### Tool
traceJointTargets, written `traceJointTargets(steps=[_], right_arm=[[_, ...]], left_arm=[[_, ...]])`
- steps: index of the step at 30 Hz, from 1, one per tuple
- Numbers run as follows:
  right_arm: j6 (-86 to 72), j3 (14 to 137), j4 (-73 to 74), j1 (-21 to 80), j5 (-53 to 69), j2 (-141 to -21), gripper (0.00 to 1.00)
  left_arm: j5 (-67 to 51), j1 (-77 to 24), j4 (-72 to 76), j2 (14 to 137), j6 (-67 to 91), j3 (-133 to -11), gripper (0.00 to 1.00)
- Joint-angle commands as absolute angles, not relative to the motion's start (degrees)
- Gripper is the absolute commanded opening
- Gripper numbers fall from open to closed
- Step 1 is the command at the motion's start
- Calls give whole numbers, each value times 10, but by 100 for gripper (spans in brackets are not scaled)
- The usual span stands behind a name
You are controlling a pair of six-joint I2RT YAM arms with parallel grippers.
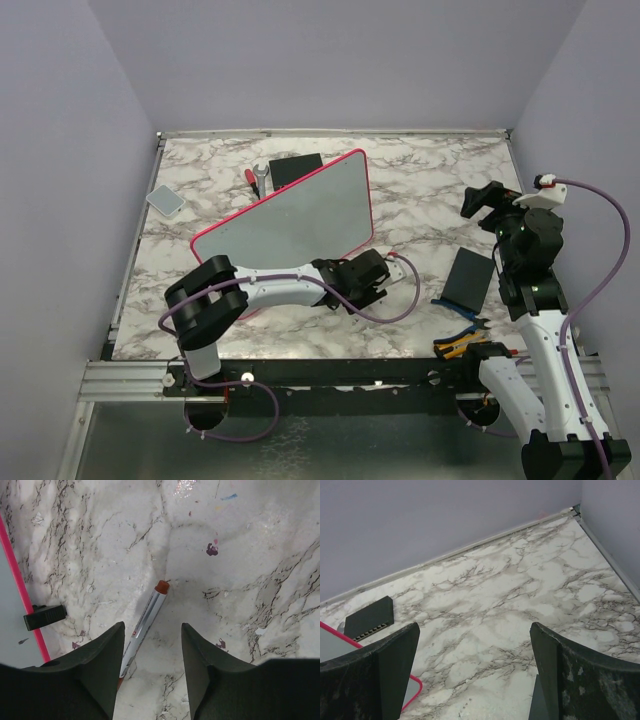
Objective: Write a sentence on the whiteboard
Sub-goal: Pick up the whiteboard marker at the center of the board.
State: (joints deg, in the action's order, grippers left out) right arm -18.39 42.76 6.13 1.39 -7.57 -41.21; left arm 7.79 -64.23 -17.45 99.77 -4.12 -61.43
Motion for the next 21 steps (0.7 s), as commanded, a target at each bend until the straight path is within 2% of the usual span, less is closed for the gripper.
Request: traceJointTargets(steps=[1,16,21], right_arm=[[-183,423,61,11,-62,-411,95],[-183,423,63,11,-61,-403,95],[-184,422,63,12,-59,-404,95]], left_arm=[[62,-642,-188,1017,-39,-635,48],[97,-642,-191,1039,-13,-642,34],[106,-643,-187,1045,16,-651,18]])
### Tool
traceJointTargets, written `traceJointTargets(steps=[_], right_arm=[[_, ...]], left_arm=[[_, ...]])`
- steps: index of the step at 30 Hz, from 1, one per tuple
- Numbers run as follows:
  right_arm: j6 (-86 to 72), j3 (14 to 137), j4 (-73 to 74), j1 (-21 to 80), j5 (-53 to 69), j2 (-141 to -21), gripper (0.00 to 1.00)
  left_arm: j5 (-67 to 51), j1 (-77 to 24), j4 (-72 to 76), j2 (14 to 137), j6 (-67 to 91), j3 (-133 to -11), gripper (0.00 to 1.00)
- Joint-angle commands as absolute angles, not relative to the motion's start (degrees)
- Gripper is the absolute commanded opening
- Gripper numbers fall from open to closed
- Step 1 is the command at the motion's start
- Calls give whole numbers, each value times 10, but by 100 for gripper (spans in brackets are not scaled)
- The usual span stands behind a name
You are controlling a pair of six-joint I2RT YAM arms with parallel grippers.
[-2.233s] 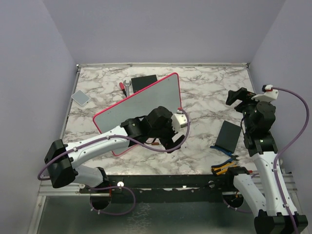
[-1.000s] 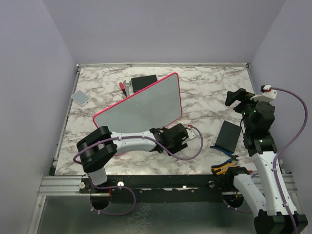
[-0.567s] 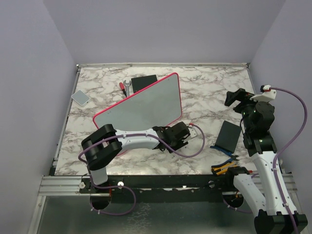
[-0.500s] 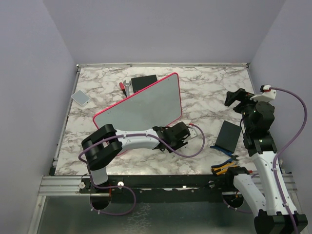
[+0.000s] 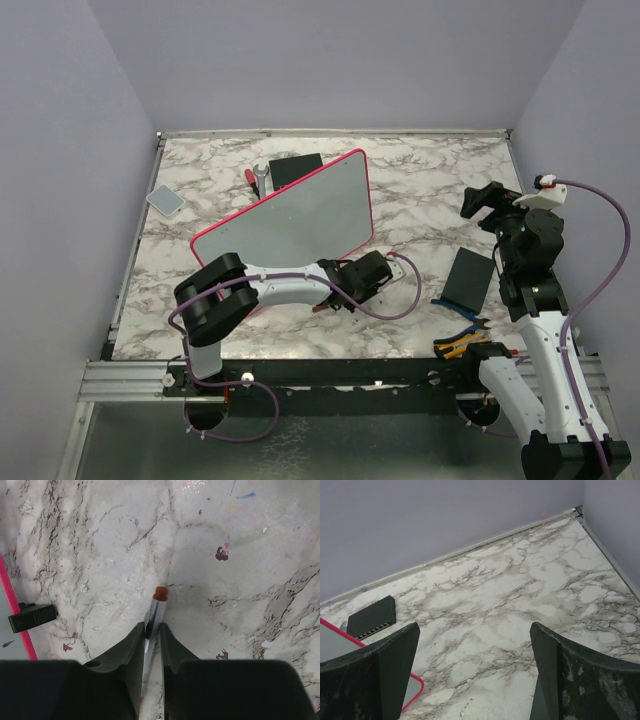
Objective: Write a sentence on the whiteboard
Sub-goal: Pick up the whiteboard marker at the center of the board.
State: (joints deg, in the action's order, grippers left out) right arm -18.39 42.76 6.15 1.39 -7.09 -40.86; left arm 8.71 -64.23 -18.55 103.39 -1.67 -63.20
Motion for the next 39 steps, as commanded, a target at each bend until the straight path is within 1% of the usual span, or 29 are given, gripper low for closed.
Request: traceJointTargets(steps=[1,6,9,12,13,15,20,23,26,32,39], right_arm=[[-184,422,64,12,-59,-404,95],[-184,422,65,12,-59,-403,95],[-185,422,64,11,-57,-404,95],[-186,422,65,11,-54,-406,95],[-186,421,66,11,-53,-407,95],[-187,421,67,12,-53,-407,95],[-185,422,69,11,-54,-404,95],[-186,423,70,11,-54,-404,95],[-185,426,72,11,-54,-404,95],[-187,426,71,11,-53,-406,95],[-193,426,71,11,-48,-405,95]], left_arm=[[104,-643,-186,1046,21,-653,17],[109,-646,-182,1054,49,-666,8],[108,-647,-176,1056,73,-673,6],[109,-648,-171,1058,102,-682,6],[109,-648,-170,1060,111,-685,7],[101,-650,-170,1064,119,-691,12],[96,-652,-172,1058,119,-691,40],[92,-653,-177,1029,114,-676,50],[85,-654,-184,993,122,-650,53],[65,-667,-209,938,165,-588,53],[72,-683,-215,920,184,-533,52]])
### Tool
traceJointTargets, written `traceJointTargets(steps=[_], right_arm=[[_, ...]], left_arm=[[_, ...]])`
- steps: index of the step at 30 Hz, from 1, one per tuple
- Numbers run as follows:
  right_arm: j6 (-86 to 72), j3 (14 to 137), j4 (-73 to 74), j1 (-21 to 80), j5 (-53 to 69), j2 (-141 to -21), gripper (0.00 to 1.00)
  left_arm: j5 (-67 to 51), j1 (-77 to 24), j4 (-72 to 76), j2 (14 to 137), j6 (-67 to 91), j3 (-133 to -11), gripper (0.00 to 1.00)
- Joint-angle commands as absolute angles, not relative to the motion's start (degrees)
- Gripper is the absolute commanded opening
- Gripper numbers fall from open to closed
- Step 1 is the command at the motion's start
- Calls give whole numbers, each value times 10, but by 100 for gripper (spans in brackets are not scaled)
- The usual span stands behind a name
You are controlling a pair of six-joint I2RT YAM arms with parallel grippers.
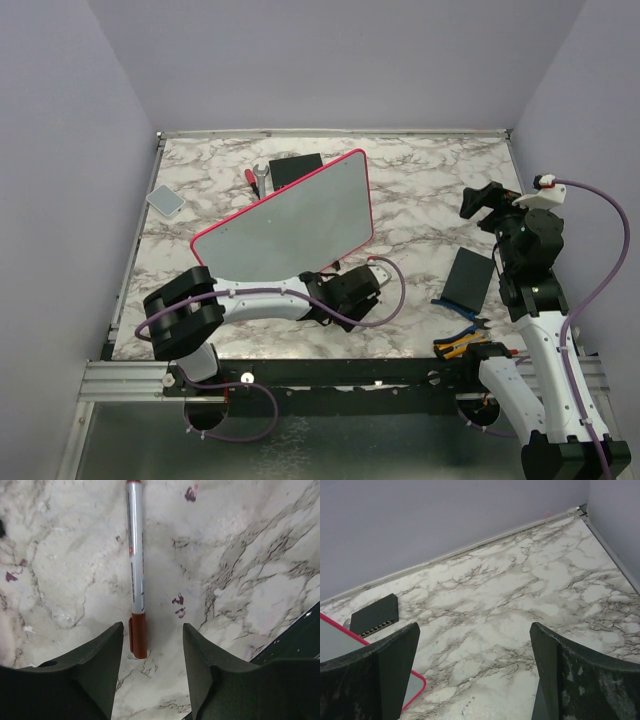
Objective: Write a sentence on the whiteboard
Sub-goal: Pick up the whiteboard marker at the center of the board.
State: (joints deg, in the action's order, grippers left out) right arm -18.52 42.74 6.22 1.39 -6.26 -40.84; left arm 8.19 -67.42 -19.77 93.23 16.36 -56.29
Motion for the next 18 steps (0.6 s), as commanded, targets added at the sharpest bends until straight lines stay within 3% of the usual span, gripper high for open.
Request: traceJointTargets(steps=[1,8,18], right_arm=[[-195,424,70,12,-48,-403,95],[-195,421,63,12,-33,-390,95],[-199,414,59,11,-19,-399,93]], left_arm=[[74,-685,-216,921,184,-531,52],[112,-695,-216,938,179,-530,49],[138,-700,-220,956,174,-530,31]])
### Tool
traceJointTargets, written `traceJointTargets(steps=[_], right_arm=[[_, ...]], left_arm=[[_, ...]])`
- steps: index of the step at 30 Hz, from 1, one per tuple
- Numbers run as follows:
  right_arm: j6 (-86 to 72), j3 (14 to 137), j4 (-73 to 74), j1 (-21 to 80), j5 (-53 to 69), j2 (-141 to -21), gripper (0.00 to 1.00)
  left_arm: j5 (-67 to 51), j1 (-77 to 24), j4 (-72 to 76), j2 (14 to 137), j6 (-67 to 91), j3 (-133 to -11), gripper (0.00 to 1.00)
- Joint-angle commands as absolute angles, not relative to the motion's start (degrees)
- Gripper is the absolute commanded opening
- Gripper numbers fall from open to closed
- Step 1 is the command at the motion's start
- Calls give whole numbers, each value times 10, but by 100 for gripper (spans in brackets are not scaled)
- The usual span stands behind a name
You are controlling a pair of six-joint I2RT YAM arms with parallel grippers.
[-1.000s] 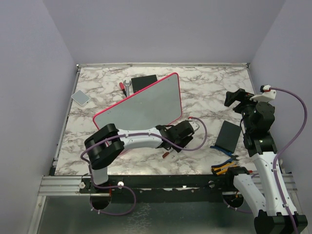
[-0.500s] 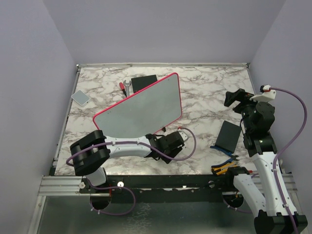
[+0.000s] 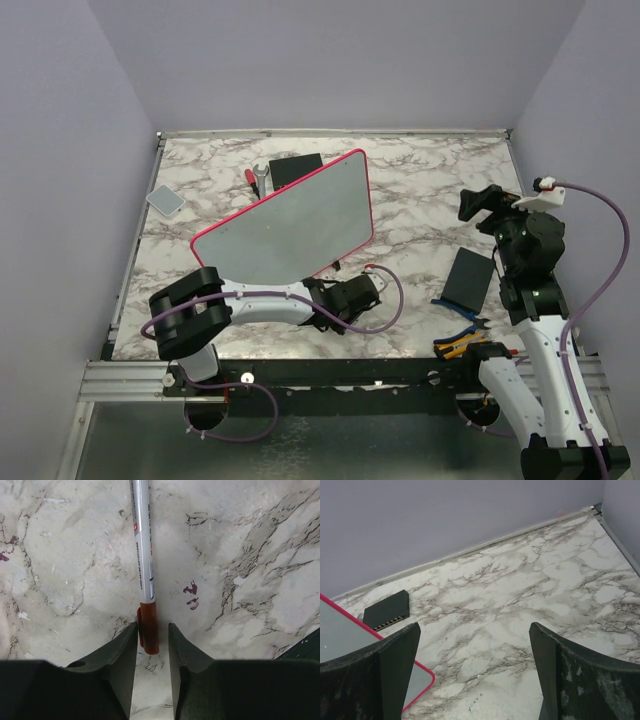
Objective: Write a sentence on the whiteboard
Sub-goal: Pick up the whiteboard marker at the center of the board.
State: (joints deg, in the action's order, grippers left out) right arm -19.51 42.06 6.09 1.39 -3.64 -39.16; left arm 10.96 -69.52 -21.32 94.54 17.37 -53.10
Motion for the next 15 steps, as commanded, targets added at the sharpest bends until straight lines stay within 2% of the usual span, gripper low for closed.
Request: traceJointTargets(steps=[1,2,4,6,15], right_arm=[[-200,414,60,11,-12,-402,93],[-201,414,60,12,-5,-407,93],[-200,413,59,11,42,-418,92],[-210,415,69,12,81,-431,91],[-247,406,153,11,261,-520,91]], left_arm=[[141,-701,-223,959,173,-530,28],[144,-700,-225,960,172,-530,24],[146,-701,-228,957,168,-530,9],[152,-702,-228,941,159,-530,1],[166,-702,-214,796,24,-533,0]])
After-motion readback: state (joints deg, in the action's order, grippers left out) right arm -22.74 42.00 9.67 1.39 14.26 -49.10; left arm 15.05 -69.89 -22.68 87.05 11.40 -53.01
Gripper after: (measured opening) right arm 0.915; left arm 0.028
